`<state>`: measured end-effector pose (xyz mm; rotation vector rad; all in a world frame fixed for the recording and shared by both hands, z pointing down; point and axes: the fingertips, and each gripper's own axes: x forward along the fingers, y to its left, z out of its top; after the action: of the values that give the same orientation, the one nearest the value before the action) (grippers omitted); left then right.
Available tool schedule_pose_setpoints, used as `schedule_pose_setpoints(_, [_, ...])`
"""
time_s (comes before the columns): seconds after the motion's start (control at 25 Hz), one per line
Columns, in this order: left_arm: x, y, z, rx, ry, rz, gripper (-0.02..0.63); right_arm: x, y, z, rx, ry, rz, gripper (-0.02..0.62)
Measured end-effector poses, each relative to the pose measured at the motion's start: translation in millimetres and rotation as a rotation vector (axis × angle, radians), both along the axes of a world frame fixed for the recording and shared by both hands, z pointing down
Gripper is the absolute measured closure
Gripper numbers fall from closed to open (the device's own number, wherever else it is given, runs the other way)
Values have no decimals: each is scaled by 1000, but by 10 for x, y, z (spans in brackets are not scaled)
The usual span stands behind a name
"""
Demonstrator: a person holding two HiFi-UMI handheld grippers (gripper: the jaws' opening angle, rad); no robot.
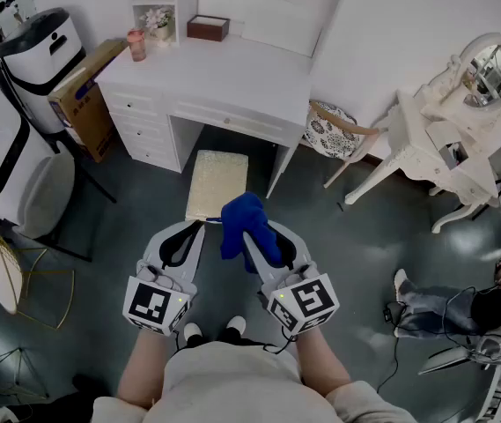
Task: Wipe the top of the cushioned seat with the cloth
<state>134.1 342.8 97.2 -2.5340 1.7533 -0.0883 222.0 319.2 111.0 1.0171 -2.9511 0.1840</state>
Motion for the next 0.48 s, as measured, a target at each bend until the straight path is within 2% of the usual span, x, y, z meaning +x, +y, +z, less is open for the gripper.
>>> schedule_pose_setpoints(0.48, [-6,-18,72,8,2,-22,606,-13,-30,74,-1,8,-19,469])
